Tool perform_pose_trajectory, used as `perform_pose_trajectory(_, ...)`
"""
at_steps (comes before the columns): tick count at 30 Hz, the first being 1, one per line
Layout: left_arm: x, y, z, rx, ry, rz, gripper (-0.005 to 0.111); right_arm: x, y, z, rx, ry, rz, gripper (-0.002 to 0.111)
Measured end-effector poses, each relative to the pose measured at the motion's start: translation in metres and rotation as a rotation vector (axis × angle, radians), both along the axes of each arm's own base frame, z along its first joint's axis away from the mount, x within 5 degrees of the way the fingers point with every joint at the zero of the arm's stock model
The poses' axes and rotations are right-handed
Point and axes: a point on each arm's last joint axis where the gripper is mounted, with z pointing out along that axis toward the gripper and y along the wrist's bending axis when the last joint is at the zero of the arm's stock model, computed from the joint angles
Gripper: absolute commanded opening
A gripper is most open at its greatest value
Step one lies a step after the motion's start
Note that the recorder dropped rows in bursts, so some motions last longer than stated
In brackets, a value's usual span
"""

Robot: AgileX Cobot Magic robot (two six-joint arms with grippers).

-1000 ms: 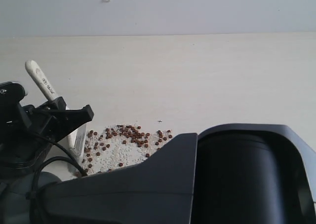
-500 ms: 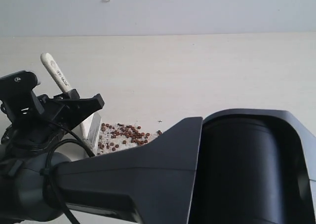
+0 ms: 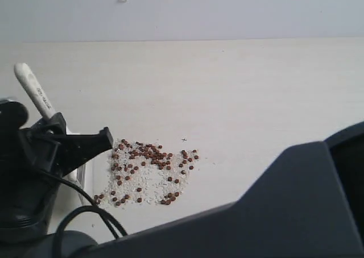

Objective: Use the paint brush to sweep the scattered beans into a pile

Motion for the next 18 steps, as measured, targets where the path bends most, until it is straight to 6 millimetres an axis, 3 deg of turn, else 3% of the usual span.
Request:
perform_pose_trajectory(4, 0.000, 0.000, 0.000, 0.000, 0.000, 0.000, 0.000, -0.002, -0.014, -0.015, 0.031, 0.056, 0.030, 0.000)
perform_pose_trajectory(18, 0.000, 0.000, 0.000, 0.000, 0.000, 0.000, 0.000, 0.002, -0.034, -0.026, -0.065, -0.018, -0.013, 0.000)
